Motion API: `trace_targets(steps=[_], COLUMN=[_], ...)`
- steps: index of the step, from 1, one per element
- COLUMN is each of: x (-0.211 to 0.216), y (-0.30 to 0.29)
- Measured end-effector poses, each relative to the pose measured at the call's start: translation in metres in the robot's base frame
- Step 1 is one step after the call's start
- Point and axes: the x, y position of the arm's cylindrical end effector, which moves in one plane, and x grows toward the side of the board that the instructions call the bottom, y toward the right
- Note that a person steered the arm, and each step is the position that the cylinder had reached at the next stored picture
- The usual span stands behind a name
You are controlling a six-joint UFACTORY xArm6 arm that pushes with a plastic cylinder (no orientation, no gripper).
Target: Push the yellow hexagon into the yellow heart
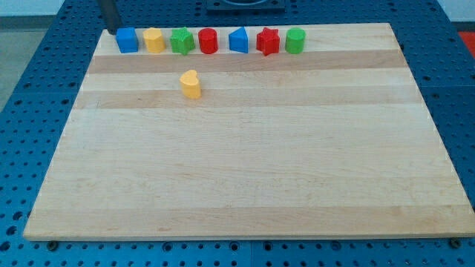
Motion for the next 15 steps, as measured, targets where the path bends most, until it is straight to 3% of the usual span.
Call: trace_targets(steps=[2, 4, 6, 8, 10, 13, 15], x=[0.037, 0.006, 0.008, 0.048, 0.049, 0.120, 0.138], y=[0.005, 0.018, 0.058, 0.063, 0.109, 0.120, 0.125])
